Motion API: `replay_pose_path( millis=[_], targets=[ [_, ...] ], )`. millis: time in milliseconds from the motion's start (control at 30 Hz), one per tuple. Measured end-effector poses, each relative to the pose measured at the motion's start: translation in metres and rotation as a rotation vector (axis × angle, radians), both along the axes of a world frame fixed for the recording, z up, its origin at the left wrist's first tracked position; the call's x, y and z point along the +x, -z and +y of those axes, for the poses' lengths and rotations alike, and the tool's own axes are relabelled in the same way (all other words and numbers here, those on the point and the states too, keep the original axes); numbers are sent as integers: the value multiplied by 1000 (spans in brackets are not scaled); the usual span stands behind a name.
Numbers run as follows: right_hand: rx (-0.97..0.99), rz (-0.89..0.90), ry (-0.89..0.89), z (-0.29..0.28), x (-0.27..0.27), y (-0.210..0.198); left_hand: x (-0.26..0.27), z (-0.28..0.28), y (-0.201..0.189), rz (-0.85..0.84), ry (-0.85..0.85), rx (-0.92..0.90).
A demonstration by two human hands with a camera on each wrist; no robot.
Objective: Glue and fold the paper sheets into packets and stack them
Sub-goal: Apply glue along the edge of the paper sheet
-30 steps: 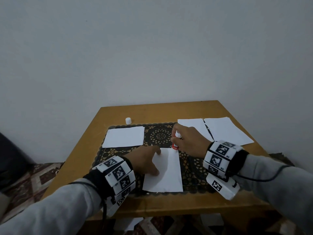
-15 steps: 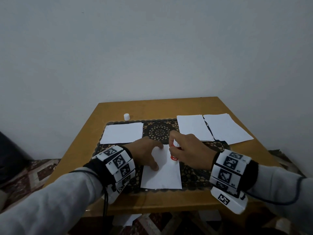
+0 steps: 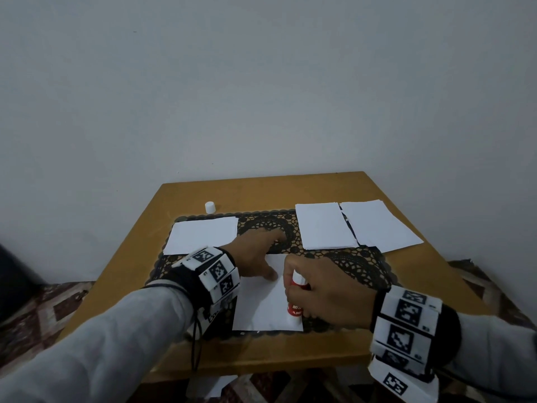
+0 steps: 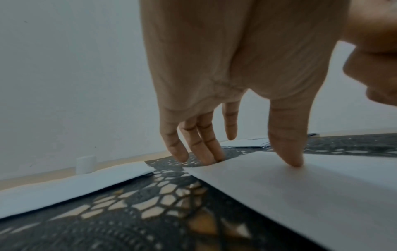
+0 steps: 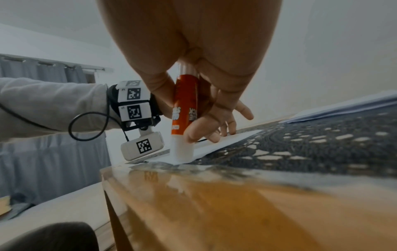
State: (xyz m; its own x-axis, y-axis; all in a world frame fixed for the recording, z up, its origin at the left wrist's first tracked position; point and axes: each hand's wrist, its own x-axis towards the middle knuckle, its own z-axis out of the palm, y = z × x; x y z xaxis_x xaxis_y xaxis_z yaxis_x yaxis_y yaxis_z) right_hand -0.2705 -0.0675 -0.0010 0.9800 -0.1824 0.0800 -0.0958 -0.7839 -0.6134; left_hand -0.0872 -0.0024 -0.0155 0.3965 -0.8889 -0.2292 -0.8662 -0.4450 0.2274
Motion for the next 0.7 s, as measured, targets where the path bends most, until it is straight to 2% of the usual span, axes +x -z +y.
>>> replay_pose_path(
  millis=[200,300,533,700],
  targets=[
    [276,135,72,-16,11,13,2,7,-3,-39,31,138],
    [387,26,97,-24,10,4,6,7,-4,-18,19,137],
    [361,-113,223,-47,6,-17,10,7,-3,55,-13,117],
    [272,-147,278,-58,4,-22,13,11,-3,87,-9,-26]
  ],
)
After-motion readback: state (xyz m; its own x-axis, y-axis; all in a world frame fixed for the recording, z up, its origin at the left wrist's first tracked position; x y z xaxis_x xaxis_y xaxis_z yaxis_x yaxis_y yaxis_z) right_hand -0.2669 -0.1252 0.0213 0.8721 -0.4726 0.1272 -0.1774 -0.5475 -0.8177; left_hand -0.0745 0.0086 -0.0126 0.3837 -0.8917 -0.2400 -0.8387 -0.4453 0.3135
